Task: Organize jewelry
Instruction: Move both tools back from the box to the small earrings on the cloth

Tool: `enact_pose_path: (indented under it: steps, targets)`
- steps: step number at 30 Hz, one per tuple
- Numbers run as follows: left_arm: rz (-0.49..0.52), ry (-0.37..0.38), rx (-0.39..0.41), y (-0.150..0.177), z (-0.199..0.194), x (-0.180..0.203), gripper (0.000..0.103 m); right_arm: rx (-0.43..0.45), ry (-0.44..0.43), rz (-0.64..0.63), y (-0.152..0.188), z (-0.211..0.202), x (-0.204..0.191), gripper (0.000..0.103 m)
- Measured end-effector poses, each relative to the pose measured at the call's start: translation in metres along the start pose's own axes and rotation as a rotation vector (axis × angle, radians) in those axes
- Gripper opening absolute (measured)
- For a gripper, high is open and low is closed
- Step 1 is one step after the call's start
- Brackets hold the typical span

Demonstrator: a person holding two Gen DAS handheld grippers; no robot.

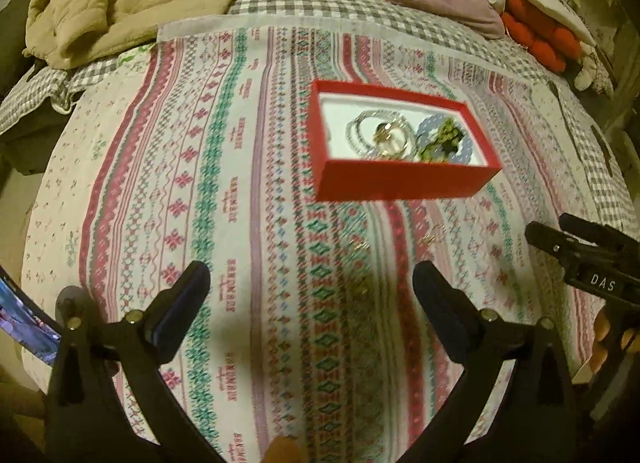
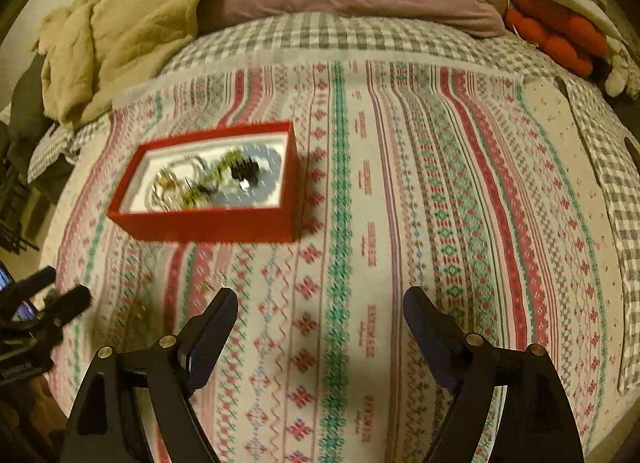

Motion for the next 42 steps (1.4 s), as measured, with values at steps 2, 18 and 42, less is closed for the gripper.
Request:
enact_pose_path:
  steps: [2, 18, 42]
  targets:
    - [0.007, -0.005, -0.006, 0.005, 0.003, -0.004, 0.101, -0.017, 0.014, -0.009, 0.004, 0.006, 0.002, 0.086]
    - [0.148, -0.098, -0.141, 0.036, 0.062, 0.0, 0.102, -0.163, 0.098, -0.133, 0.035, 0.062, -0.02, 0.086]
    - [0.284, 0.063, -0.016, 0.028, 0.054, 0.052, 0.023, -0.165, 0.102, -0.119, 0.025, 0.077, -0.022, 0.103]
Point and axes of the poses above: each gripper's, at about its wrist camera, not at the fingertips, and z roughly the way its jaws point, x to its right, y to its underside, the point moved 5 cm from there along z, roughly the way its jaws point, and after that the axes turned 14 degrees about -x, right-handed, at the moved point
